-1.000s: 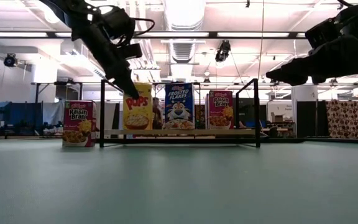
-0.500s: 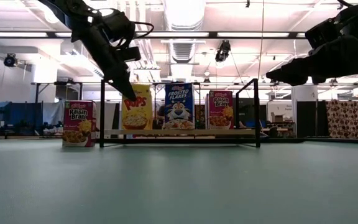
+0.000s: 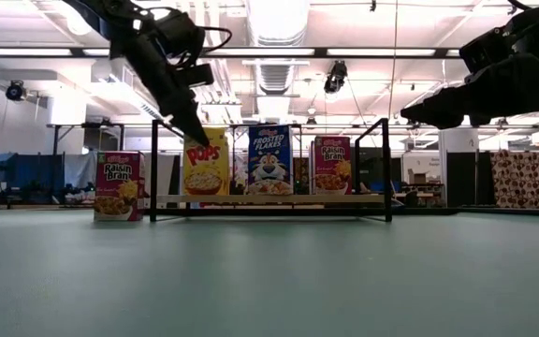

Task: Stack cereal on shelf
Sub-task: Put the yellow cereal box on the shelf aligned with the other yellow cereal boxes, then move the pink cereal box to the front of the shelf

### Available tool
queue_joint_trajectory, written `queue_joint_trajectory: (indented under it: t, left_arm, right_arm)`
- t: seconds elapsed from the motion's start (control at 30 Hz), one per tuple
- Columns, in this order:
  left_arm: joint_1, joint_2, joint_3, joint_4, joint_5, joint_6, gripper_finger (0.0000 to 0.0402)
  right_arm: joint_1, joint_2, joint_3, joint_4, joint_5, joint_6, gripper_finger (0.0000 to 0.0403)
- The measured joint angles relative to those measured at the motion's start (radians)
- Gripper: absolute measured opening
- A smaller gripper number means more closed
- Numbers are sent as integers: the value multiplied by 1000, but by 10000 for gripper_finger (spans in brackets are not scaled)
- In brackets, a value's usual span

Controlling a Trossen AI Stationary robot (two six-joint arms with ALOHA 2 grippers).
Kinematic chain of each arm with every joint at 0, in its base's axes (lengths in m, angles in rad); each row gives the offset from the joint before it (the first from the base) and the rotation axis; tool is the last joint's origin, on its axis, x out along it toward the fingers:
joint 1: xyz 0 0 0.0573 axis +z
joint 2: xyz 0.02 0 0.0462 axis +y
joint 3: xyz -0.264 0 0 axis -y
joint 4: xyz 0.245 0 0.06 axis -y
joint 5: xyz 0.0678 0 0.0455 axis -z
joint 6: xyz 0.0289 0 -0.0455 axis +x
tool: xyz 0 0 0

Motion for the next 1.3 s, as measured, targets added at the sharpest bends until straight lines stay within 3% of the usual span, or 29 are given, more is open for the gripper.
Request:
queue_joint_trajectory:
  t: [0.53, 0.73, 1.1, 1.3]
  left_arm:
    - [0, -2, 204, -206, -3, -5, 255]
    - [-2, -2, 300, -323, -3, -94, 255]
    - [-2, -3, 461, -671, -5, -214, 255]
    - [-3, -3, 456, -819, -105, -237, 255]
  right_arm:
    - [0, 0, 0, 0, 0, 0, 361]
    - [0, 0, 0, 0, 0, 0, 361]
    - [0, 0, 0, 0, 0, 0, 361]
    - [0, 0, 0, 0, 0, 0, 361]
